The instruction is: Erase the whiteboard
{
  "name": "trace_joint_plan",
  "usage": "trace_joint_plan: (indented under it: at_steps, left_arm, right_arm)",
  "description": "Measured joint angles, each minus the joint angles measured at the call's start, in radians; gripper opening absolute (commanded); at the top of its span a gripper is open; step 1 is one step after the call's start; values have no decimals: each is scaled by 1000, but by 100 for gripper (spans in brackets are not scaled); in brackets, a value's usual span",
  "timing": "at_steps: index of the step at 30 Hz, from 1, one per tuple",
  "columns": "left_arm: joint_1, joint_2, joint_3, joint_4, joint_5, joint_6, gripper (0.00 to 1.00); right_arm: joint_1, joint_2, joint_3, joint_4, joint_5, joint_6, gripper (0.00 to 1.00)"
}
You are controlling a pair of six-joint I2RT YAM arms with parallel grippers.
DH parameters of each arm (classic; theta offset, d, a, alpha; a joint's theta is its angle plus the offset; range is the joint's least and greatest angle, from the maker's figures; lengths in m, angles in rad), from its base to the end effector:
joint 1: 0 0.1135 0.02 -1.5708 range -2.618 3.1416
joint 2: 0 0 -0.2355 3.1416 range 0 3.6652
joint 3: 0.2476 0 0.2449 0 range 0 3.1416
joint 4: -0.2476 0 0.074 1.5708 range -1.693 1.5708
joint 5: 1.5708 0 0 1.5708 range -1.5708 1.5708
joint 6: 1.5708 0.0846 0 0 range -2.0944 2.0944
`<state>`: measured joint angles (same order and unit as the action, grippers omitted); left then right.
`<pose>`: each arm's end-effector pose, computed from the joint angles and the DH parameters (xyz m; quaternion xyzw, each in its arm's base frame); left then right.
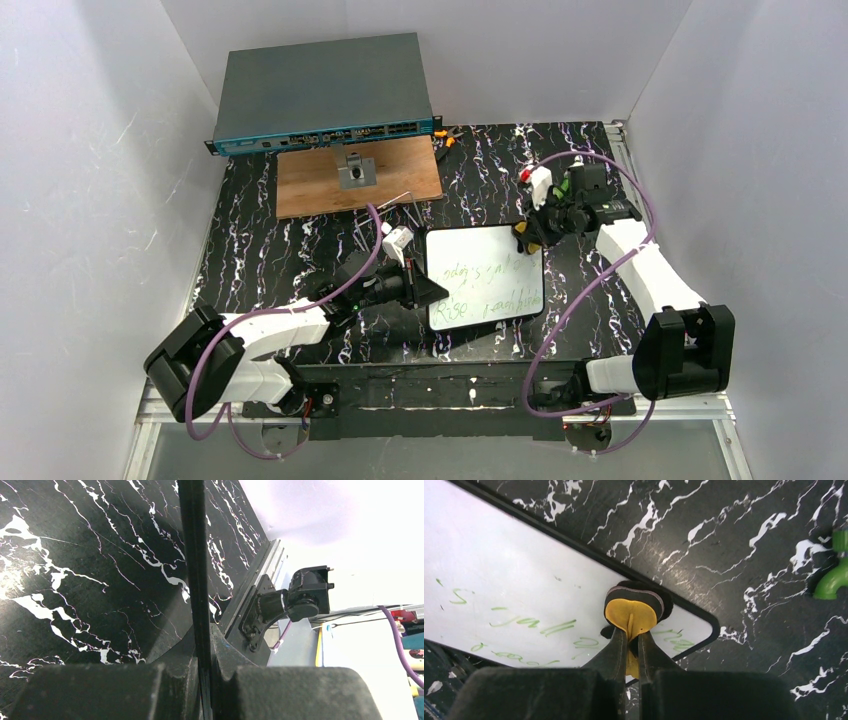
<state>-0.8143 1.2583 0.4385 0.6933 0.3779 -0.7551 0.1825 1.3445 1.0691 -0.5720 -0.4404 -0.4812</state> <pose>0.1866 -0.2432 0.1857 0.1459 0.7330 -0.5585 0.3598 0.2999 0.0920 0.2234 -0.3704 0.8377 0.1506 0.3719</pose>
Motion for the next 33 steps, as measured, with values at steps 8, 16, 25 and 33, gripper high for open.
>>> trace_joint_plan:
  at_steps: [8,16,25,33]
  left_arm:
    - [0,0,0,1,2,3,0]
    - [0,0,0,1,2,3,0]
    - [0,0,0,-3,-5,-14,0]
    - [0,0,0,-2,-4,-11,0]
  right_arm:
    - [-6,-30,-59,-37,-107,-58,1]
    - [59,-30,-58,-52,-158,-23,1]
    - [14,-33,-66,28,20,89,1]
    - [-4,-34,-76,-5,-19,-1,1]
